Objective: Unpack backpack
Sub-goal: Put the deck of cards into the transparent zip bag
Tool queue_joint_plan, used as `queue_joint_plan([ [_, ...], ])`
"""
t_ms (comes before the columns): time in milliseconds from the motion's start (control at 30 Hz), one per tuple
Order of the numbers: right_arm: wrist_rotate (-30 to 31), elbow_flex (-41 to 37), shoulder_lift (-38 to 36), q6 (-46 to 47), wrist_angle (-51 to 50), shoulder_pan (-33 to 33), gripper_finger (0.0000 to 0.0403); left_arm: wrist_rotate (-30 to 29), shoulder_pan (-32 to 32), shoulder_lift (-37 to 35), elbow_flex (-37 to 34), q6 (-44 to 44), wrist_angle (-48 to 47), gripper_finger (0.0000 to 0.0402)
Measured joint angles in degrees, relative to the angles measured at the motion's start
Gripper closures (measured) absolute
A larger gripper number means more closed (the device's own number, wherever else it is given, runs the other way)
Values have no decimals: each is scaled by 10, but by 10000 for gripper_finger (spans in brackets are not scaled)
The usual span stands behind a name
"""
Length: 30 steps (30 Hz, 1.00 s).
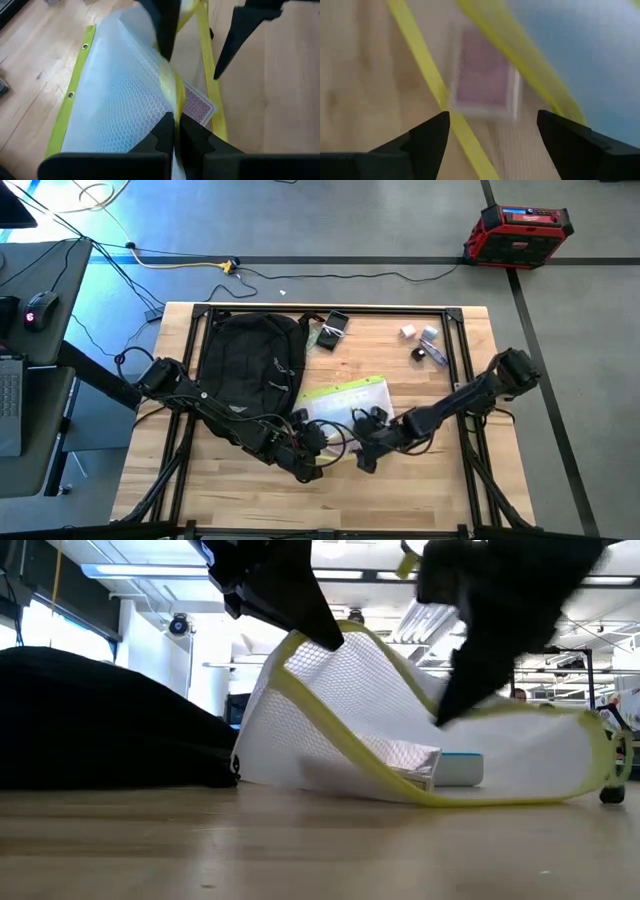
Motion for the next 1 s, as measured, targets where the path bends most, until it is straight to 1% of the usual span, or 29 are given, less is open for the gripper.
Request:
queue_joint_plan([
  [100, 21, 0, 20, 60, -46, 8, 129, -1, 1, 0, 0, -1, -1, 402],
  [200, 30, 0, 47, 87, -33, 4, 140, -3, 0, 0, 0, -1, -1, 402],
  [267, 10, 1, 66, 87, -18, -6, 147, -3, 0, 0, 0, -1, 0, 402],
  [367, -10, 21, 86, 92, -30, -33, 157, -4, 0, 0, 0, -1, -1, 402],
  [433, 1, 34, 99, 71, -15, -47, 163, -5, 1, 0, 0, -1, -1, 402],
  [500, 33, 43, 107, 37, 56, -56, 169, -5, 0, 0, 0, -1, 1, 402],
  [533, 39, 47, 108, 9, 103, -61, 172, -5, 0, 0, 0, -1, 1, 402],
  [600, 41, 55, 107, -42, 186, -68, 176, -6, 0, 0, 0, -1, -1, 402],
  [667, 28, 60, 107, -83, 219, -73, 180, -9, 0, -1, 0, -2, -4, 402],
  [733, 20, 67, 108, -98, 216, -75, 183, -10, -1, -1, 0, -1, -5, 402],
  [933, 33, 74, 106, -99, 174, -69, 190, -6, 0, 0, 0, -6, -2, 402],
  [1000, 19, 74, 97, -115, 165, -60, 191, -5, 0, 0, 0, -6, -2, 402],
])
